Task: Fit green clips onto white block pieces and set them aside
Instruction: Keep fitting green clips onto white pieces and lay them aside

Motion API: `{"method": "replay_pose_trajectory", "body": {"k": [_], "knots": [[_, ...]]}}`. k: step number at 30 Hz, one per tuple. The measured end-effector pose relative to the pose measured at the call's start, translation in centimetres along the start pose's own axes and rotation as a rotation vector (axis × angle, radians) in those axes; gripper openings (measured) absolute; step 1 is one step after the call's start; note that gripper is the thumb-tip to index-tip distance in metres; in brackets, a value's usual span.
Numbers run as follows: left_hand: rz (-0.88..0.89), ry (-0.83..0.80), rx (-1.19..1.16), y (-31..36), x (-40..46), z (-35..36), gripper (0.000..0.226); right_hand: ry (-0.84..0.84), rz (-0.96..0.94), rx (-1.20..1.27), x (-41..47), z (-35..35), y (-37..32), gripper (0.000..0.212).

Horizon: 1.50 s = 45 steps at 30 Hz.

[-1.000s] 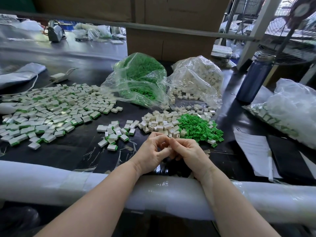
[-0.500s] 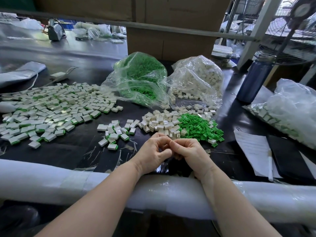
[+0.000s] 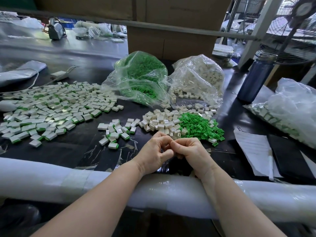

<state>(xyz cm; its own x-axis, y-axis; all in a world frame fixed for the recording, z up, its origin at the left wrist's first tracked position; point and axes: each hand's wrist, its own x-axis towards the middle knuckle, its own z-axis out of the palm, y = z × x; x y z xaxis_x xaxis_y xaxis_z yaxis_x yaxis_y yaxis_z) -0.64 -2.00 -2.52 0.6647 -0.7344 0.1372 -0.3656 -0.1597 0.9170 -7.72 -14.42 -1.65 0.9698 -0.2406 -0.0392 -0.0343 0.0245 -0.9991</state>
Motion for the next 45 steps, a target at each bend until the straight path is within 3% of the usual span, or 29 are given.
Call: {"method": "replay_pose_trajectory", "body": {"k": [11,17,23,30,45], "knots": [[-0.004,0.011,-0.012,0.44,0.01,-0.11,0.028,0.008,-0.032,-0.010,0.12,0.13,0.24,0.019],[-0.020,0.069,-0.118,0.58,0.07,-0.21,0.015,0.005,-0.003,0.029,0.30,0.11,0.05,0.041],[-0.014,0.060,-0.085,0.88,-0.11,-0.17,0.012,-0.030,0.002,0.046,0.14,0.03,0.04,0.029],[-0.028,0.058,-0.041,0.89,-0.13,-0.29,0.011,-0.025,0.009,0.055,0.03,0.19,-0.14,0.033],[-0.004,0.018,0.008,0.58,-0.09,-0.22,0.014,-0.025,-0.038,-0.076,0.48,-0.16,0.60,0.018]]}}
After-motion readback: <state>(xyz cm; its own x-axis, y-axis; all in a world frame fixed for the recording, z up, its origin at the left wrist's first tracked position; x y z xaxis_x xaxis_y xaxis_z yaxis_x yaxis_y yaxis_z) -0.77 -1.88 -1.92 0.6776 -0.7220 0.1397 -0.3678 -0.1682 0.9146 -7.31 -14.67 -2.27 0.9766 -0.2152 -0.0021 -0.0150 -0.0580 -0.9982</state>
